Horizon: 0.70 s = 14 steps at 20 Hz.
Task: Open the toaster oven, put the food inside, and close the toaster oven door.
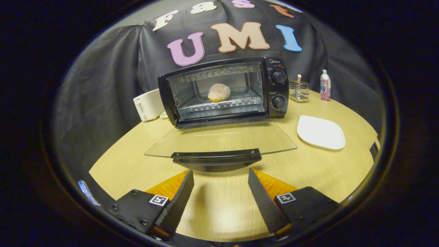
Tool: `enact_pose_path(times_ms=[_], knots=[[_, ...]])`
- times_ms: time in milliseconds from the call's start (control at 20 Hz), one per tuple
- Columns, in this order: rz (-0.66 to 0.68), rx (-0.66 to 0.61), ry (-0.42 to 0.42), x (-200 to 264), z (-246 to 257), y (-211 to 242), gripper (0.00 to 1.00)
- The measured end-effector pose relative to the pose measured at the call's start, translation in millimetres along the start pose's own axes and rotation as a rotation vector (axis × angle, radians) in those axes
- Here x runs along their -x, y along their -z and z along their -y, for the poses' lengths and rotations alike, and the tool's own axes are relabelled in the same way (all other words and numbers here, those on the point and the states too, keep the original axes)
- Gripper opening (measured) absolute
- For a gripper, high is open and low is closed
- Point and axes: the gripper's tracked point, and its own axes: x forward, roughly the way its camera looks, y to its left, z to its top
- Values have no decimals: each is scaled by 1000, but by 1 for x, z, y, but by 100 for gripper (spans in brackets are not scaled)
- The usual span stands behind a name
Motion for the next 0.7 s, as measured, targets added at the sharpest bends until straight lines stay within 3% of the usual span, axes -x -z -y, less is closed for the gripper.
enact_pose_path(times_ms=[700], knots=[[43,-27,-4,-2,-3,-20,98]])
